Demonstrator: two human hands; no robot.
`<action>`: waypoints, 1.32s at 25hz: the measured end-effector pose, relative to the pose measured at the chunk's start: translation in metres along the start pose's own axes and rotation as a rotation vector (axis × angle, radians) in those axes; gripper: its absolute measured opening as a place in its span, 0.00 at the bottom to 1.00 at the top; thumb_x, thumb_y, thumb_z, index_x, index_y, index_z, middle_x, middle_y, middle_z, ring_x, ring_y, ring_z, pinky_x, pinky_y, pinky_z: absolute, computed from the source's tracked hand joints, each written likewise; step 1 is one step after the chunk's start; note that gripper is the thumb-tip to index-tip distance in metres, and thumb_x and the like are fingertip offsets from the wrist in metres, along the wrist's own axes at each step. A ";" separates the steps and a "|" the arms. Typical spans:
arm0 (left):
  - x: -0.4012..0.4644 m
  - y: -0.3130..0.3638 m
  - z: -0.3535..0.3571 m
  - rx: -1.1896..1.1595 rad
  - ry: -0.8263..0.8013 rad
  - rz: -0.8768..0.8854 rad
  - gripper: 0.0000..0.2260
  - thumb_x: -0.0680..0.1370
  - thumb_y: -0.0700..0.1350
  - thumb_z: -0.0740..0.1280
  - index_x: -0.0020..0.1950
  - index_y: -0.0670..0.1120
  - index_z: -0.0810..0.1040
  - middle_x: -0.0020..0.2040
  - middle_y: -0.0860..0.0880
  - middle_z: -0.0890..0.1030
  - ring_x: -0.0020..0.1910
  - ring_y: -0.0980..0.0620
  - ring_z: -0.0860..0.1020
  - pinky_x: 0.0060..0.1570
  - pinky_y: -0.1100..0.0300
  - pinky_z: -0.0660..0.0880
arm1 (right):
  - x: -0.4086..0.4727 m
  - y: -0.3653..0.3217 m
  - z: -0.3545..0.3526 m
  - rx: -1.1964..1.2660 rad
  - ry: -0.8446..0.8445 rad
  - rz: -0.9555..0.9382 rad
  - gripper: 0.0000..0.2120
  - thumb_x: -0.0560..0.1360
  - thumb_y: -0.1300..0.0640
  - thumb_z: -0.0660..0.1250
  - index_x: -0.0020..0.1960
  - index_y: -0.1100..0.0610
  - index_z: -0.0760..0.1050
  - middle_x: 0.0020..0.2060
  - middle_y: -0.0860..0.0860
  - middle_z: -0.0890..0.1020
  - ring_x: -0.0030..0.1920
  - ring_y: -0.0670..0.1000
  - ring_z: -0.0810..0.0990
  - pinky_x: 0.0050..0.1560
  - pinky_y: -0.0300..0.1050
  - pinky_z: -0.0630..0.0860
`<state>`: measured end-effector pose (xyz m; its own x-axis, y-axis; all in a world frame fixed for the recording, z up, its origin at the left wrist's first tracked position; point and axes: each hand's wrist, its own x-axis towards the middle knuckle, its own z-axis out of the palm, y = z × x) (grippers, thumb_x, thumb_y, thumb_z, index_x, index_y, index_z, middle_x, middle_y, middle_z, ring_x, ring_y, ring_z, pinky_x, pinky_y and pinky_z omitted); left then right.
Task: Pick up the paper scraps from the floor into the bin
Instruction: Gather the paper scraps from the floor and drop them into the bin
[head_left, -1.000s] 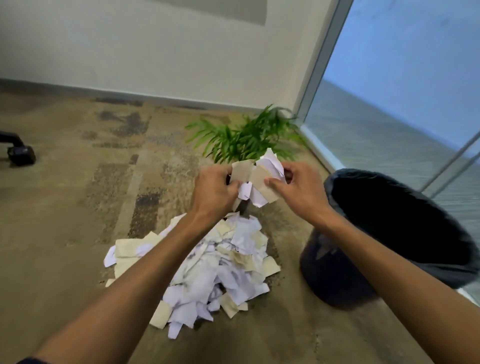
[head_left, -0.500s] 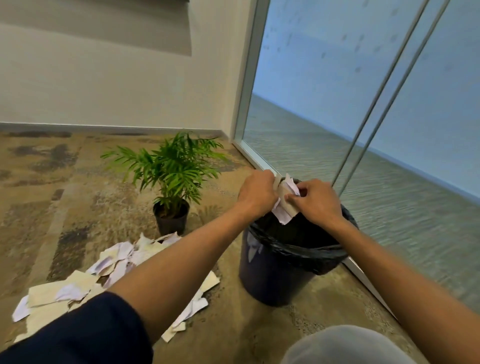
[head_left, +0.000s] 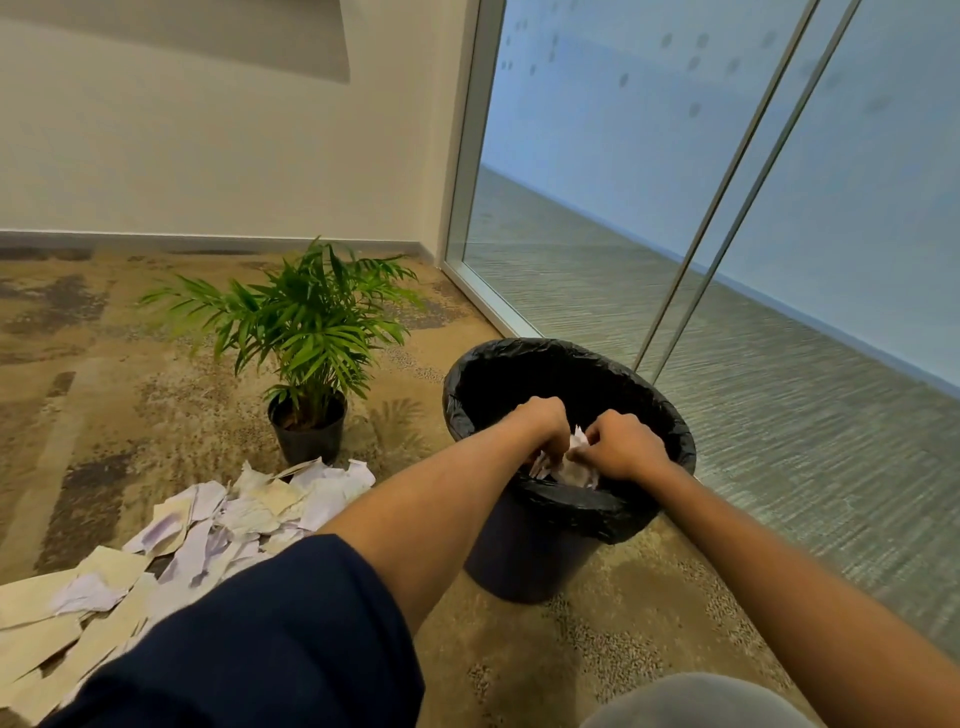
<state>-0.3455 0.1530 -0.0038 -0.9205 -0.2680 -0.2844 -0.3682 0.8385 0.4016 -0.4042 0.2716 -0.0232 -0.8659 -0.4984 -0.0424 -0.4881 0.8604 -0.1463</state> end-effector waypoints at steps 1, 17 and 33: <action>0.001 -0.002 -0.001 0.021 -0.052 -0.007 0.19 0.72 0.43 0.74 0.58 0.38 0.74 0.50 0.42 0.79 0.45 0.45 0.80 0.41 0.55 0.78 | 0.000 -0.001 0.000 0.003 -0.012 -0.007 0.15 0.70 0.40 0.71 0.43 0.52 0.79 0.36 0.50 0.81 0.40 0.52 0.81 0.36 0.44 0.75; -0.120 -0.154 -0.013 -0.177 0.899 0.207 0.12 0.76 0.49 0.65 0.57 0.47 0.79 0.51 0.51 0.81 0.47 0.51 0.79 0.43 0.54 0.77 | -0.047 -0.160 -0.006 0.169 0.570 -0.731 0.10 0.75 0.51 0.66 0.53 0.51 0.82 0.43 0.44 0.85 0.42 0.46 0.82 0.44 0.46 0.78; -0.220 -0.452 0.111 -0.146 0.503 -0.819 0.37 0.75 0.67 0.59 0.77 0.49 0.55 0.78 0.43 0.53 0.76 0.38 0.48 0.68 0.32 0.52 | -0.018 -0.313 0.176 0.044 -0.014 -0.911 0.21 0.79 0.43 0.62 0.66 0.53 0.75 0.60 0.50 0.81 0.58 0.52 0.79 0.52 0.49 0.75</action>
<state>0.0377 -0.1142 -0.2194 -0.3079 -0.9422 -0.1319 -0.9008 0.2440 0.3592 -0.2168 -0.0074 -0.1511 -0.1462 -0.9845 0.0965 -0.9776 0.1288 -0.1666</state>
